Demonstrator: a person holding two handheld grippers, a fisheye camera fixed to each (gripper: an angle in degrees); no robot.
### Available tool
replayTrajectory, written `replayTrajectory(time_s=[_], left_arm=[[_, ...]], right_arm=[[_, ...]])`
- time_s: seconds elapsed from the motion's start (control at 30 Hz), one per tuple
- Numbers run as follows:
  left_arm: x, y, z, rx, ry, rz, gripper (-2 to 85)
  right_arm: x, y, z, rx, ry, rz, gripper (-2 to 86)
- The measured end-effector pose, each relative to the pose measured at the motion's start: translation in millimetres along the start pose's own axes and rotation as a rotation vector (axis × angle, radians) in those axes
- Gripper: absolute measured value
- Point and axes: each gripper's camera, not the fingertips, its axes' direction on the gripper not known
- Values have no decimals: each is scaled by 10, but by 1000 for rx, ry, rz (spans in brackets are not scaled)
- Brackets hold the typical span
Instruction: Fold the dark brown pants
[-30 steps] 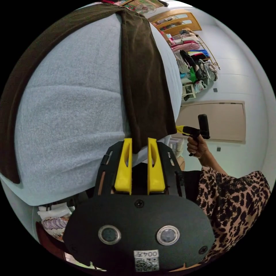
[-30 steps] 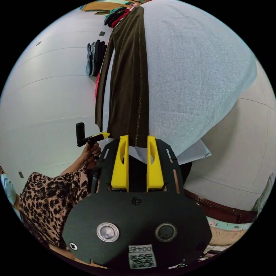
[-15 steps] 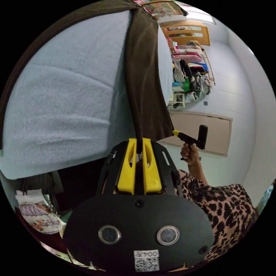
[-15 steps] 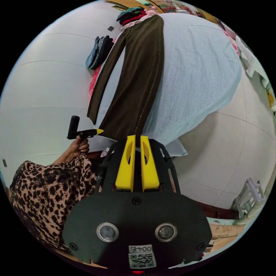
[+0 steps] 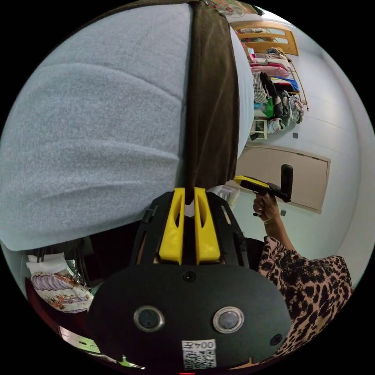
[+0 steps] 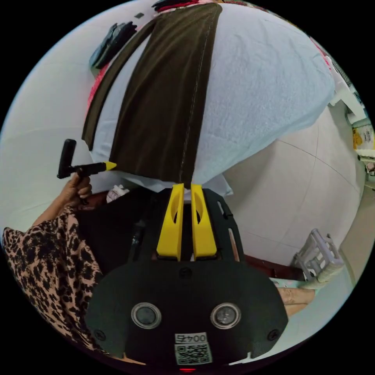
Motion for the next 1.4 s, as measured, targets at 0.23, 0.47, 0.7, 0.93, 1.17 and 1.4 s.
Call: replayTrajectory(time_s=[0.23,0.47,0.7,0.93,1.17,1.4], left_arm=[[164,182,-138,4,-18,43,24],[465,138,-790,196,-155,134,31],[910,-563,-1435,254,-408,343,58],[1174,-1887,-1862,211,-544,523,101],[1424,-3248,-2187,239,-588,609,120],[1691,-4246,-2292,256,-634,649,122]], right_arm=[[-550,-378,-610,33,36,-89,74],[-1144,-1294,-1071,162,45,-114,68],[-1903,-2474,-1087,-27,241,-77,53],[-2221,-3361,-1073,-293,381,103,39],[-2308,-3784,-1192,-348,347,236,39],[-2576,-3956,-1151,-305,488,208,38]])
